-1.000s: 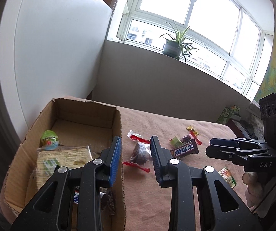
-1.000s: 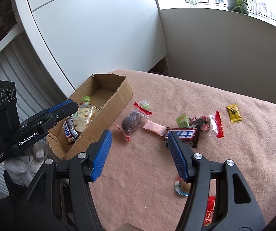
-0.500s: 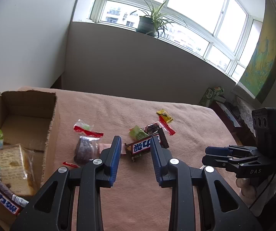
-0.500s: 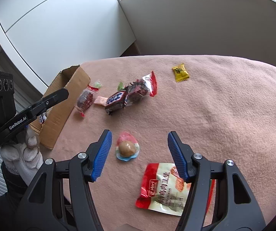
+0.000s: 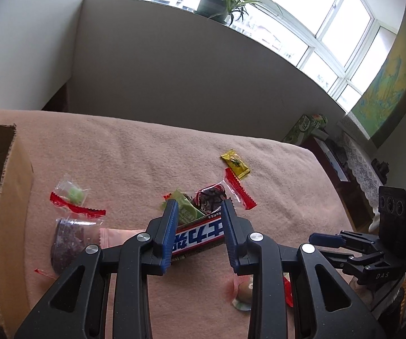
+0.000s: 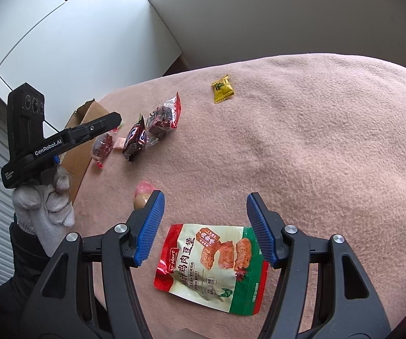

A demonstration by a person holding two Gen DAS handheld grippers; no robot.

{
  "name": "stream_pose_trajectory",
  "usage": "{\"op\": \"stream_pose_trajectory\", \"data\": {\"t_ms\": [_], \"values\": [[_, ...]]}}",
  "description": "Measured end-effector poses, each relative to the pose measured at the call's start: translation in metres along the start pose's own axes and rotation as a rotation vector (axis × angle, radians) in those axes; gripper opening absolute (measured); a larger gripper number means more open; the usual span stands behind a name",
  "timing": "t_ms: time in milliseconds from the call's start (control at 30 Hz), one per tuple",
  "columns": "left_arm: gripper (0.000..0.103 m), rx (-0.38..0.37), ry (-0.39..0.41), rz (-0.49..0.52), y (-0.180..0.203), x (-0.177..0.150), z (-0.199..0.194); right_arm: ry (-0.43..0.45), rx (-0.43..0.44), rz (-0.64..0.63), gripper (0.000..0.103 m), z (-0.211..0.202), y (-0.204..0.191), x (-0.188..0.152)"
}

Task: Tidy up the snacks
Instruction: 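Lower the left tool to a Snickers bar while the right tool approaches the red-green snack bag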

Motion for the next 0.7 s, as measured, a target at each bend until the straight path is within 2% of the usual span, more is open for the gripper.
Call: {"op": "stream_pose_trajectory", "data": {"t_ms": [167,333,533,633,700], "values": [[0.029,0.002,-0.06,-0.008,-0.004,-0.007,0.02,-0.037,0.034,0.004,0.063,0.013,-0.004,0.005],[0.029,-0.067,-0.095,-0.048,-0.006,-0.014,0.018,-0.07,0.041,0.018,0.063,0.028,-0.003,0.005],[0.029,-0.036,-0.103,0.012,-0.001,-0.027,0.009,-0.078,0.035,0.027,0.063,0.029,0.002,0.006],[0.029,-0.011,-0.106,0.011,-0.011,-0.026,0.009,-0.085,0.031,0.023,0.063,0.027,0.002,0.002],[0.029,-0.025,-0.105,-0.019,-0.015,-0.023,0.009,-0.097,0.021,0.017,0.063,0.025,0.002,-0.001]]}}
Point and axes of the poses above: each gripper's, at about its wrist camera, not at the fingertips, and z roughly the way its jaws point, y to its right, x to its top, the point moved 9 cm from there along z, roughly the way its jaws point, and after that the axes turned 4 degrees about -y, right-handed, at the moved point
